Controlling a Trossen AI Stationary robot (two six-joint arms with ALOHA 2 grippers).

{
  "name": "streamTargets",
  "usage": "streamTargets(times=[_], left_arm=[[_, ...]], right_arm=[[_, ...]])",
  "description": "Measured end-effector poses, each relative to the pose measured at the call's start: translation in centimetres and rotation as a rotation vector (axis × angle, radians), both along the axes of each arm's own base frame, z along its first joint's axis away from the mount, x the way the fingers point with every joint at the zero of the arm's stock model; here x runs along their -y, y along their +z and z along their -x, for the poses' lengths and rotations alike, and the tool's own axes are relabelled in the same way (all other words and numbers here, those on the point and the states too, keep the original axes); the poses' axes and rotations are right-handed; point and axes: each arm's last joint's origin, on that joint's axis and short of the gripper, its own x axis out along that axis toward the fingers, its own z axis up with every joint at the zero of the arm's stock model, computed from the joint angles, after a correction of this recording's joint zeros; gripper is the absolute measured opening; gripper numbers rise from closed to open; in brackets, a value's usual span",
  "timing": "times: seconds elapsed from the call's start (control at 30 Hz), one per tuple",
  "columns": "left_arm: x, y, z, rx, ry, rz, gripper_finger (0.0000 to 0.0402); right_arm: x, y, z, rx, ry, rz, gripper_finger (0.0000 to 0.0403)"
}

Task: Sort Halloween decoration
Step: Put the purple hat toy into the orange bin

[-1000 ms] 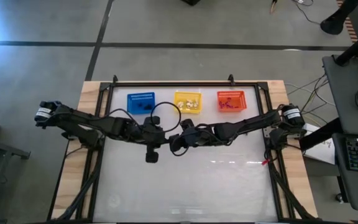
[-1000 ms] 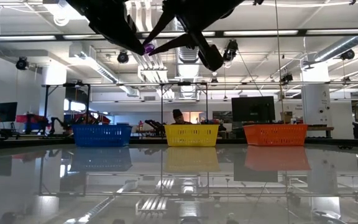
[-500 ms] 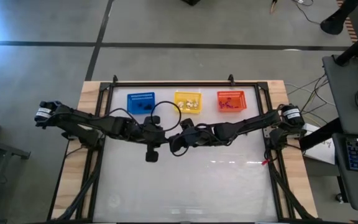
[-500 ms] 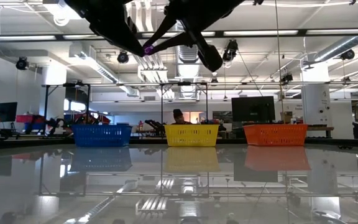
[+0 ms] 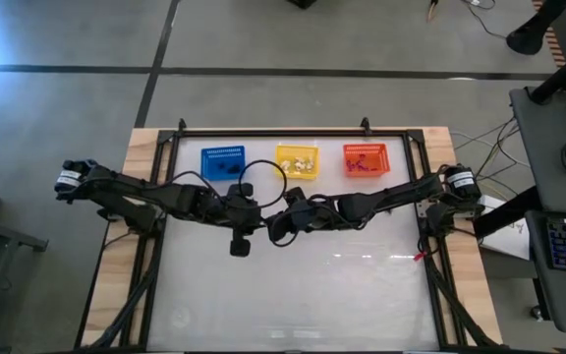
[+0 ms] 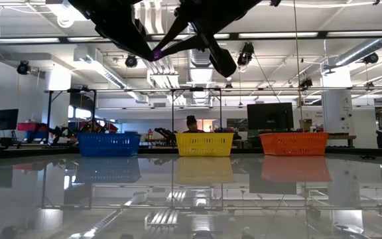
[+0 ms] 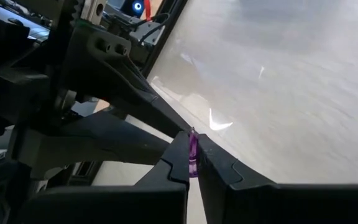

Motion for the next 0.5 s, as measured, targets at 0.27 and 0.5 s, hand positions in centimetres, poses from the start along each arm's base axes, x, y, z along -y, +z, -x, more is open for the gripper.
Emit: streamTargets(times=[0.27, 0.5], left_arm=[[0.0, 0.26, -0.15, 0.023, 0.012, 0.007, 0.0083], [-0.01, 0.92, -0.21, 0.029, 0.008, -0.003, 0.0088]], right_arm=[[-0.03, -0.23, 0.01, -0.014, 0.008, 0.002, 0.0008], [-0.03, -0.5, 0.13, -0.042, 0.009, 0.007, 0.0008]])
